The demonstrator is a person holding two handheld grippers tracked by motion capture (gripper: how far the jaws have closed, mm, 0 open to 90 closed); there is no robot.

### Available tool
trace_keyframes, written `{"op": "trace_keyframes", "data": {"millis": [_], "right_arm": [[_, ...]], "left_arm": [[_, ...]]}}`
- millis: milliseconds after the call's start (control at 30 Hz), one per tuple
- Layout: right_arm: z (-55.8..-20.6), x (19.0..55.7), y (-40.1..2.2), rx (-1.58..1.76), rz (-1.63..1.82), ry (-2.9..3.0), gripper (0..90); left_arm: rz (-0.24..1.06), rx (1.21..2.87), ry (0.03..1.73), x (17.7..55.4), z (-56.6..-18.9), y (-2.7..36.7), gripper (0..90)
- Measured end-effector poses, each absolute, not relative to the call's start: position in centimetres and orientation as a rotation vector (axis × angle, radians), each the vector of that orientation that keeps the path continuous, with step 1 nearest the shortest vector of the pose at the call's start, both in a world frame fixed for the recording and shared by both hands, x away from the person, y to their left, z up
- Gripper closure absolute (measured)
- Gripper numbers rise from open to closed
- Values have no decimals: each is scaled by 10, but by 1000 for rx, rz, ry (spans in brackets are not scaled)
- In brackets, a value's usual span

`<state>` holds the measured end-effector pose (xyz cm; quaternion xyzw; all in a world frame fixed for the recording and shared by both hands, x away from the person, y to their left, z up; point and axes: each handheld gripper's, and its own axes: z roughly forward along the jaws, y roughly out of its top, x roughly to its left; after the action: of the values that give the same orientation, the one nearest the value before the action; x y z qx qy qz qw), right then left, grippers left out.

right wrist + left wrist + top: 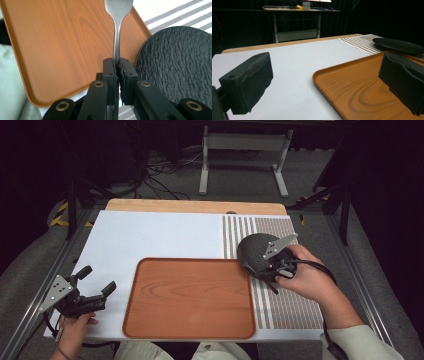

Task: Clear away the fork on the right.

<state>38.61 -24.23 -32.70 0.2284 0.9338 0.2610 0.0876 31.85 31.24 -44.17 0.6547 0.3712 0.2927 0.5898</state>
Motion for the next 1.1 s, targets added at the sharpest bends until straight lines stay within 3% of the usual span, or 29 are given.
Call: {"op": "trace_keyframes", "data": {"millis": [1100], "right_arm": [[-347, 383, -178, 1367, 671, 2730, 842]], "left_arm": [[676, 1527, 863, 319, -442, 313, 0]]}}
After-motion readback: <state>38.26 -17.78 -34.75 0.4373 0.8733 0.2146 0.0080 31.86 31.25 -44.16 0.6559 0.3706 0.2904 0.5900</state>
